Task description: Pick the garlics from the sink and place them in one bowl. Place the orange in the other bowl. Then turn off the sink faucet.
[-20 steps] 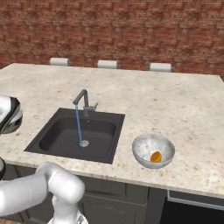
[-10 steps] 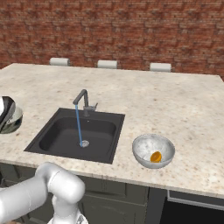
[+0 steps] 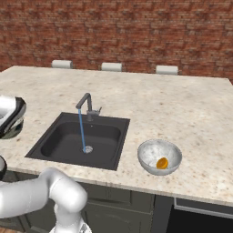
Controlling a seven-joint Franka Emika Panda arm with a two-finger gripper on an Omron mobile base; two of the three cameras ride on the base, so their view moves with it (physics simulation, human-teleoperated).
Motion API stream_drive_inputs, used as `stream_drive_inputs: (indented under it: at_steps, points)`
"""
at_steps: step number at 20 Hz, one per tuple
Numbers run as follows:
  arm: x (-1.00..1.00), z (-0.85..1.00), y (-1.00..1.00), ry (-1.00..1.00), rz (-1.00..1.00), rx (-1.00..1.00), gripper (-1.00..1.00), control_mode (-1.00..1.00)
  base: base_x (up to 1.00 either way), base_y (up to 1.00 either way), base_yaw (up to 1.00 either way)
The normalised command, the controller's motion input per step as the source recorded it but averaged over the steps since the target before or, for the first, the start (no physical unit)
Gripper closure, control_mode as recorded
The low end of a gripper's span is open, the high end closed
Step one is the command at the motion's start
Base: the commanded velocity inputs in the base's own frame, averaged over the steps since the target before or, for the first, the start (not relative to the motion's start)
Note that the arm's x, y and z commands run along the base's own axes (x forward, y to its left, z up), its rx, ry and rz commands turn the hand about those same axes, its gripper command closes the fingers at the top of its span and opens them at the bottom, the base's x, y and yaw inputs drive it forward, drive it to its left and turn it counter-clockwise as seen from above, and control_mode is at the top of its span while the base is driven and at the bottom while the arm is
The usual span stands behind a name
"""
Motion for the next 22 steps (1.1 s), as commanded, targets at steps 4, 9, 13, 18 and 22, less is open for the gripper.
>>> stream_drive_inputs:
  at_steps: [4, 9, 13, 18, 22]
  points:
    - [0.4, 0.0, 0.56, 0.37, 0.1, -0.24, 1.0, -1.0, 0.0, 0.0, 0.0]
    - [0.03, 0.2, 0.93, 0.27, 0.11, -0.32, 1.0, -1.0, 0.0, 0.0, 0.0]
    - [0.0, 0.76, 0.85, 0.14, 0.12, -0.33, 1.0, -1.0, 0.0, 0.0, 0.0]
    - [0.0, 1.0, 0.13, 0.08, 0.16, -0.22, 1.0, -1.0, 0.0, 0.0, 0.0]
    - [0.33, 0.36, 0.44, 0.24, 0.14, -0.25, 1.0, -1.0, 0.0, 0.0, 0.0]
